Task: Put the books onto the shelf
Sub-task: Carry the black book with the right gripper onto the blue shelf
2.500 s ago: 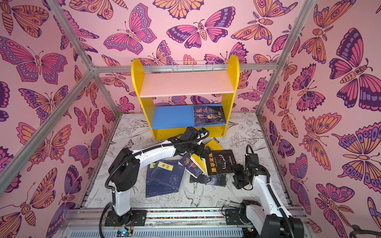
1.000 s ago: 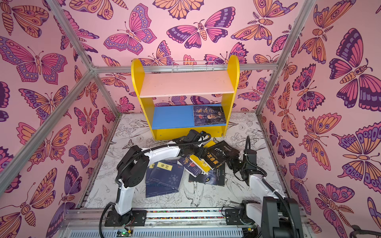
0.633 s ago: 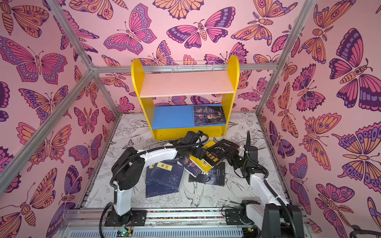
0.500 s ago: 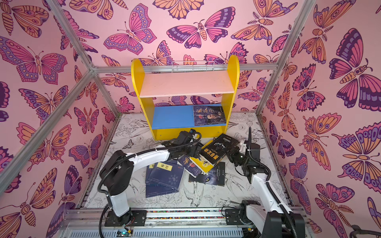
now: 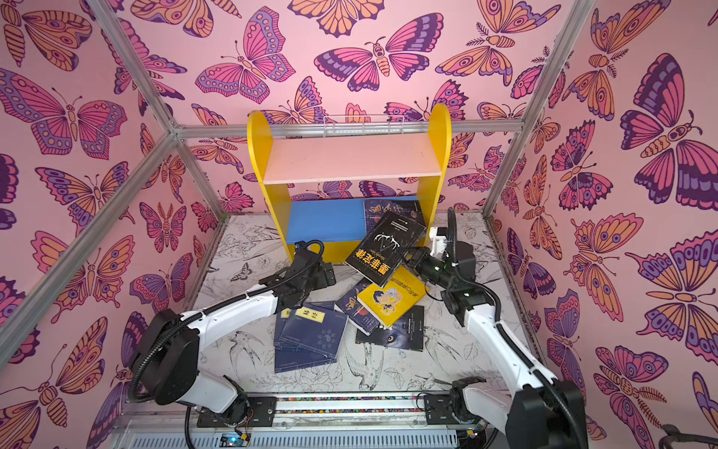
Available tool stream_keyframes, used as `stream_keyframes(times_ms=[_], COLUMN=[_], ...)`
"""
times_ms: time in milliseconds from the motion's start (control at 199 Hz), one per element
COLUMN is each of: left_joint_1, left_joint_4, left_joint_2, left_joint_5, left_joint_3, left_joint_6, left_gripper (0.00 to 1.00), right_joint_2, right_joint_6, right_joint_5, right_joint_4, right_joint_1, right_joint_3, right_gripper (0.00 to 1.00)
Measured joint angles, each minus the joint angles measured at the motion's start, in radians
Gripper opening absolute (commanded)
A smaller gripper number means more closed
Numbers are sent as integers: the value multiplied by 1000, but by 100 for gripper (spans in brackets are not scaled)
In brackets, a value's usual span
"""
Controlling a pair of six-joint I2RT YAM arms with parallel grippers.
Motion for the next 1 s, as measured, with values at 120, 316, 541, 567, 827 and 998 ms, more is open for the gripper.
stream_keyframes(times_ms=[120, 316, 541, 567, 827, 998], left_joint_1=[0, 0, 0, 0, 0, 0], left_joint_4=[-5, -22, -28, -29, -34, -42], left_joint_2=[0, -20, -62, -63, -63, -63], left_joint_5=[-12, -24, -27, -27, -23, -15], left_joint_3=[0, -5, -18, -18, -25, -28], left_joint_6=[-14, -15, -14, -14, -13, -10], left_gripper=[99, 99, 99, 99, 99, 99], right_joint_2=[143, 309, 498, 518, 639, 663], right_joint_6=[53, 140, 233, 243, 270, 282], right_joint_5=[129, 323, 504, 526, 759, 832], right_joint_4=[95, 218, 365, 381, 477, 517], right_joint_1=[54, 65, 77, 81, 162, 185], right_joint_3=[64, 159, 256, 261, 274, 287], right_gripper=[0, 0, 0, 0, 0, 0])
